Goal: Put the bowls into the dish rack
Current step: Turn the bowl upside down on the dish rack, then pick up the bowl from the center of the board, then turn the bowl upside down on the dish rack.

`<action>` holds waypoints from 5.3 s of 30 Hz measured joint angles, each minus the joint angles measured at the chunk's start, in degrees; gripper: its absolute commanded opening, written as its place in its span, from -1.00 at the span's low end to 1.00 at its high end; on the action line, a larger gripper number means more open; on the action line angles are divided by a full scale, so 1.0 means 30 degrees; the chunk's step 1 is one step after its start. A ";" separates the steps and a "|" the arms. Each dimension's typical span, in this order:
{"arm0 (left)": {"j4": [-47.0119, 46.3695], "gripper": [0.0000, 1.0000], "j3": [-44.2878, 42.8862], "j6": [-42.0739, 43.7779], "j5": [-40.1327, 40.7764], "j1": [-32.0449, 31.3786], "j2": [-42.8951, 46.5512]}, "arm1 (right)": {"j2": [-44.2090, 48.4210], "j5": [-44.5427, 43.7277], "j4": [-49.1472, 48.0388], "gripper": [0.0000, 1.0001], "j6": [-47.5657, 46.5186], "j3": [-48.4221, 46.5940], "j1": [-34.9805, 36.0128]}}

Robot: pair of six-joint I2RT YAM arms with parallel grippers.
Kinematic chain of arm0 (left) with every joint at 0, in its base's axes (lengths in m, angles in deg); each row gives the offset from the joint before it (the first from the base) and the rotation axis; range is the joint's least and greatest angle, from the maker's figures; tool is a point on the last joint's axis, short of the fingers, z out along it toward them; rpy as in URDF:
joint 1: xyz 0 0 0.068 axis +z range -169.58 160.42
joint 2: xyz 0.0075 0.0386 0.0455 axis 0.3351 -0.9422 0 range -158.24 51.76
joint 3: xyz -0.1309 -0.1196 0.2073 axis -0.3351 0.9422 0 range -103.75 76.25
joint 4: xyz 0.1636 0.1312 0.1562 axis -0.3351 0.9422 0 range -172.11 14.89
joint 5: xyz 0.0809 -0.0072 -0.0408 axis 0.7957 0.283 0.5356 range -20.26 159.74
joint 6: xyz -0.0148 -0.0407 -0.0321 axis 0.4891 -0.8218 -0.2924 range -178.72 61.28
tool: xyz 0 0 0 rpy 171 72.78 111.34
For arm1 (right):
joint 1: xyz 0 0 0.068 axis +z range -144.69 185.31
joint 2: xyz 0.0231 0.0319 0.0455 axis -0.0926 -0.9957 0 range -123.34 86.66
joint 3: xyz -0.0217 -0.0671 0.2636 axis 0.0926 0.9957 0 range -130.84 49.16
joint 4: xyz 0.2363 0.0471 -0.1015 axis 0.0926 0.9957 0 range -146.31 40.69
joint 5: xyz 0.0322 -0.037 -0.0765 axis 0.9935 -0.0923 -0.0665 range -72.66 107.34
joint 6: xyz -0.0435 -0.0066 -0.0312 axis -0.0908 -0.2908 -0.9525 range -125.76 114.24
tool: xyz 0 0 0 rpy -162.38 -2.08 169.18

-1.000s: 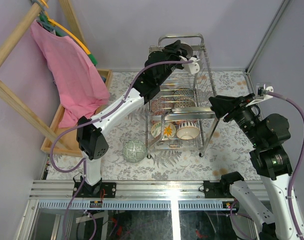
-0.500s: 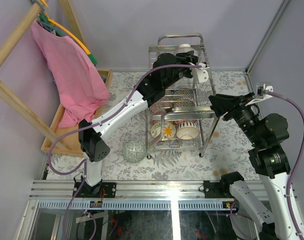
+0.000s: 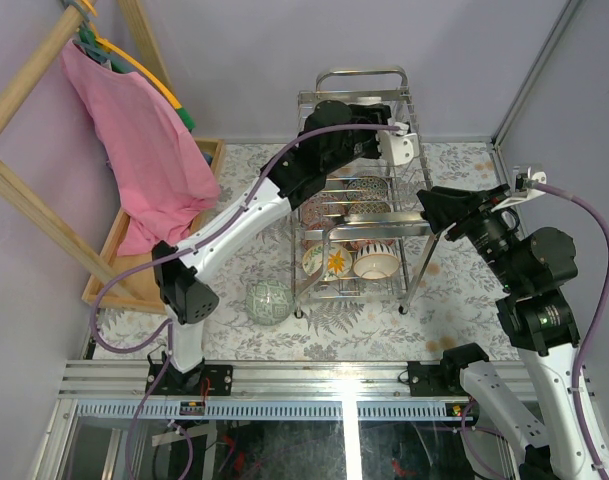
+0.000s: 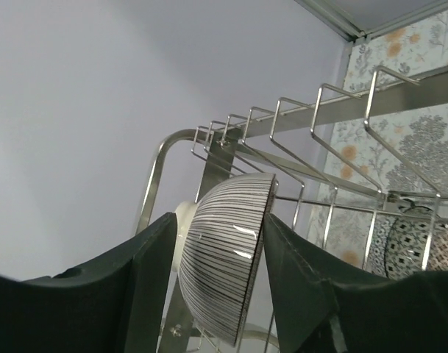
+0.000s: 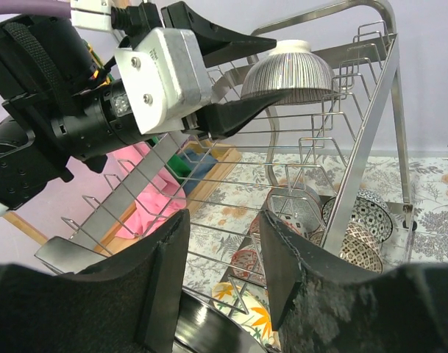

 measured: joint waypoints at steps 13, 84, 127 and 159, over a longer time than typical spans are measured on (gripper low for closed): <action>0.1319 0.36 0.1071 -0.1574 -0.0954 0.0000 0.2980 | -0.0007 0.0087 -0.0597 0.06 0.0350 0.0299 -0.0007; 1.0185 0.80 2.7423 -3.8410 0.7439 0.0911 1.7362 | -0.0670 0.1865 1.8965 0.61 0.0911 -1.3245 0.0022; 1.1438 -1.00 1.5620 -3.6319 0.8488 0.1144 1.9664 | -0.0488 0.2288 1.8469 0.61 0.1056 -1.1781 0.0029; 0.2616 -1.00 0.5406 -2.0954 0.8939 -0.2572 1.0717 | -0.2958 0.2616 1.8025 0.62 0.1260 -1.8491 0.0044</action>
